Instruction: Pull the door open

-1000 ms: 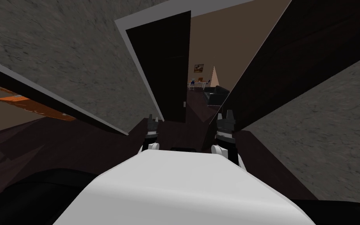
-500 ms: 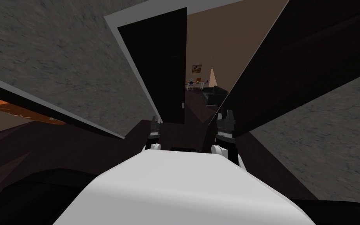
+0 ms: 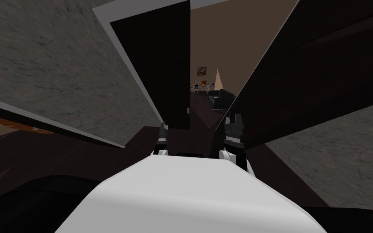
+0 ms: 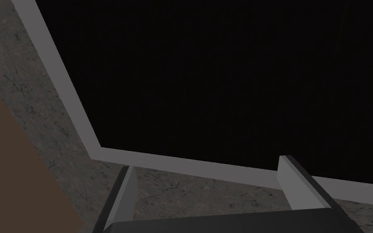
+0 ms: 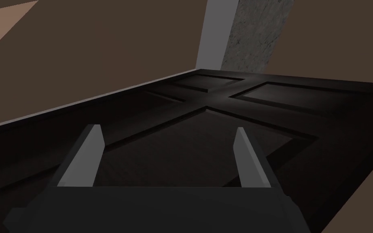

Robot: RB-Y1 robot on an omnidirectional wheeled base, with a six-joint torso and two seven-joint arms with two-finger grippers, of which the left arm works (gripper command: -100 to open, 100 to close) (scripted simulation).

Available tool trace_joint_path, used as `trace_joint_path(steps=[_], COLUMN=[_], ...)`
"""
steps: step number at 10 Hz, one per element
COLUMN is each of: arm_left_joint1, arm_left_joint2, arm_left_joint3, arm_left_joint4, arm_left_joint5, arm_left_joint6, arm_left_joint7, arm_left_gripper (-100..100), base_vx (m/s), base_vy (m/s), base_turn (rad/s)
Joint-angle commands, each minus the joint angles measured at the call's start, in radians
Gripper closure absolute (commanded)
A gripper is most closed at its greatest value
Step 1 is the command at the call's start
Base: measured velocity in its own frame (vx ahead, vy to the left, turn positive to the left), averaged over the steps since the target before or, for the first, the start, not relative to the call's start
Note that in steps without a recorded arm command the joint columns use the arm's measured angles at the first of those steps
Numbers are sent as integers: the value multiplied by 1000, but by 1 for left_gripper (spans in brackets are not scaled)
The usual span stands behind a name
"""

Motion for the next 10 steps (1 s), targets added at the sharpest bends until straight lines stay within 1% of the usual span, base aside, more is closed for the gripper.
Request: trace_joint_path(steps=[1, 2, 3, 4, 7, 8, 9, 10], arm_left_joint1=[-3, -9, -12, -19, -28, -35, -38, -44], arm_left_joint2=[2, 1, 1, -1, -5, -7, -9, -13], arm_left_joint3=[-5, -11, -15, -22, -32, -38, -41, -48], arm_left_joint4=[28, 62, 79, 112, 162, 195, 211, 244], arm_left_joint5=[-1, -3, -4, -7, -10, -13, -14, -16], arm_left_joint6=[-11, -19, -23, -31, -42, -50, -54, -62], arm_left_joint7=[-1, -5, -6, -10, -15, -19, -20, -24], arm_left_gripper=[-100, -100, -100, -100, -100, -100, -100, -100], base_vx=[85, 114, 125, 136, 97, 127, 133, 121], base_vy=[-10, -21, -12, 0, -3, 7, -7, -8], base_turn=[-47, -61, -42, -65, -38, -51, -38, -43])
